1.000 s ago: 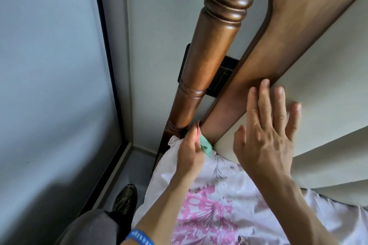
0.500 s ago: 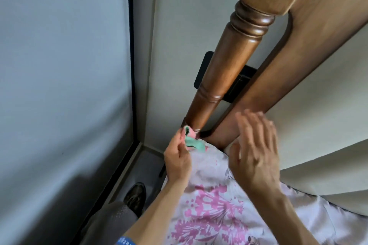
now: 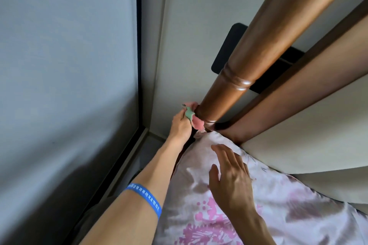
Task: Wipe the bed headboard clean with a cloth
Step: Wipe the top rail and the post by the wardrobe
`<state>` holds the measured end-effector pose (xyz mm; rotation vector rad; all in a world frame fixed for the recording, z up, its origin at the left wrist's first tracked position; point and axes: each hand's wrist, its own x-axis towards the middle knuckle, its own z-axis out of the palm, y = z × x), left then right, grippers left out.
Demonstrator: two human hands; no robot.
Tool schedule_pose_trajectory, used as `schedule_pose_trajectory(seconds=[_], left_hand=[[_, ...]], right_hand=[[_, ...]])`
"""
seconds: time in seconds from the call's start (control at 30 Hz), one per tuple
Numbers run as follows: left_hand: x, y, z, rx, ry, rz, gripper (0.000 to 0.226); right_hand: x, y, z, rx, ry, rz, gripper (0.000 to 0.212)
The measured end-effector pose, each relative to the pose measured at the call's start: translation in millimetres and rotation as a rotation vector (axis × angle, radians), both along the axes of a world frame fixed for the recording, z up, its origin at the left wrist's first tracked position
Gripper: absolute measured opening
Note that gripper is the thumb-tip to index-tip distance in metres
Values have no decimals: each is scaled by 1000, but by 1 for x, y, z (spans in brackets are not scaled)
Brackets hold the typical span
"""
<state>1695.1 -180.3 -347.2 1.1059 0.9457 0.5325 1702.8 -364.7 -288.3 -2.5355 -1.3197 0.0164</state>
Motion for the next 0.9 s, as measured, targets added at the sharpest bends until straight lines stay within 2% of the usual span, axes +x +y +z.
schedule_pose_trajectory(seconds=[0.07,0.13,0.17,0.23,0.37,0.43,0.53,0.6,0.67,0.77,0.9], left_hand=[[-6,-2,-13,33,161,-42,34],[-19,-10,-22,156,344,-112,37],[-24,-17,-23,221,379,-129,38],[-25,-32,-19,289,301,-107,42],[-21,-54,-11,422,-32,-14,56],[-21,-51,-16,478,-73,-28,55],[-24,-37,-33,333,41,-128,60],[-25,-28,-49,191,164,-220,54],[-25,-24,-61,139,292,-265,49],[-24,-26,-67,129,290,-210,45],[-26,-29,-53,210,207,-137,46]], right_hand=[[0,-3,-2,2,-10,-2,50],[0,-7,-1,26,-19,-23,47],[1,-8,-1,34,-17,-38,47],[2,-7,-2,39,-7,-59,48],[-4,-5,-8,54,-1,-48,48],[-7,-4,-11,65,-7,-30,47],[-7,-2,-14,80,23,-25,47],[-5,0,-13,94,39,-32,46],[-1,0,-12,97,37,-28,46],[9,-4,-11,71,50,-40,46],[12,-11,-13,23,54,-63,46]])
